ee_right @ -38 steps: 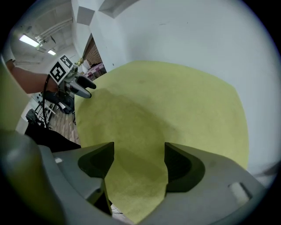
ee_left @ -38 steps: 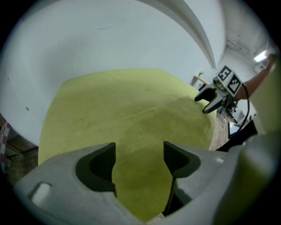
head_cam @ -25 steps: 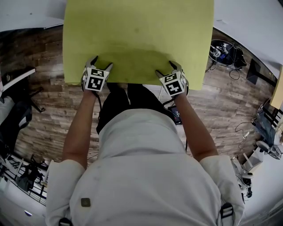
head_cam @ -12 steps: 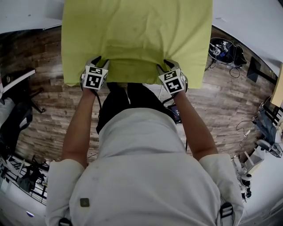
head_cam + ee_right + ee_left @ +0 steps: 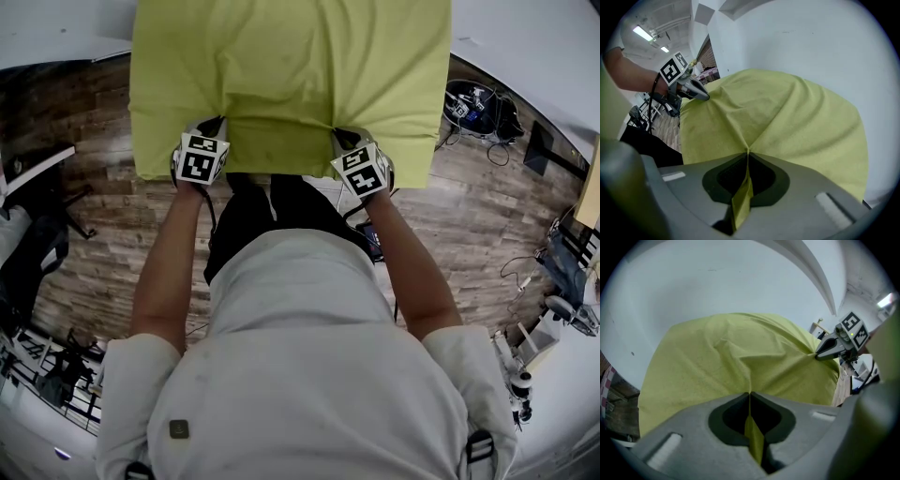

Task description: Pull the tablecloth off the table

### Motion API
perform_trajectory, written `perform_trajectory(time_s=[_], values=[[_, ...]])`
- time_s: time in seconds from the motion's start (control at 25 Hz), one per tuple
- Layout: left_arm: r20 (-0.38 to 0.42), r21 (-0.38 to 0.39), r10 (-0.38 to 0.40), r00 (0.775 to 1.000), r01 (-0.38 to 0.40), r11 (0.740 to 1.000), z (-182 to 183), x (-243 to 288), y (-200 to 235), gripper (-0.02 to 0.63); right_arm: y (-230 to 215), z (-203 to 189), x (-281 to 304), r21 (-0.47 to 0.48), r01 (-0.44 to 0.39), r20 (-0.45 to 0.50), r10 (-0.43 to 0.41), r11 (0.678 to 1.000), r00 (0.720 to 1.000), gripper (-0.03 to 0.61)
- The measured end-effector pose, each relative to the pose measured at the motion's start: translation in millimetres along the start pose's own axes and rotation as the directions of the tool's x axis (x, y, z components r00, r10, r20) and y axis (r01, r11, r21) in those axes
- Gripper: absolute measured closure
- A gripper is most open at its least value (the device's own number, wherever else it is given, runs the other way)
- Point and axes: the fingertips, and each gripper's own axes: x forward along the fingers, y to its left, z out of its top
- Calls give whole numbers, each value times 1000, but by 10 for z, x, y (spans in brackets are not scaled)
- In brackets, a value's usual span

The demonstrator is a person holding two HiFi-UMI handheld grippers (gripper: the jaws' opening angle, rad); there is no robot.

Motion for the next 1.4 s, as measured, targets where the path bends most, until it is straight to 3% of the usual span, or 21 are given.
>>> perform_trajectory(time_s=[0.2,0.6,0.76,1.4], values=[[25,-48,-18,1000,19,999,19,-76,-30,614,17,-4,-91,37,-26,9,26,999,1000,563],[148,-40,-63,987,69,997,244,-584,-110,614,194,258,-569,70,13,121,-22,997,992,564],[191,-3,-85,978,88,996,360,-832,-137,614,304,418,-767,86,38,169,-52,996,984,565],[361,150,-170,917,123,981,506,-1964,-92,612,810,999,-1631,174,198,364,-250,965,897,563]])
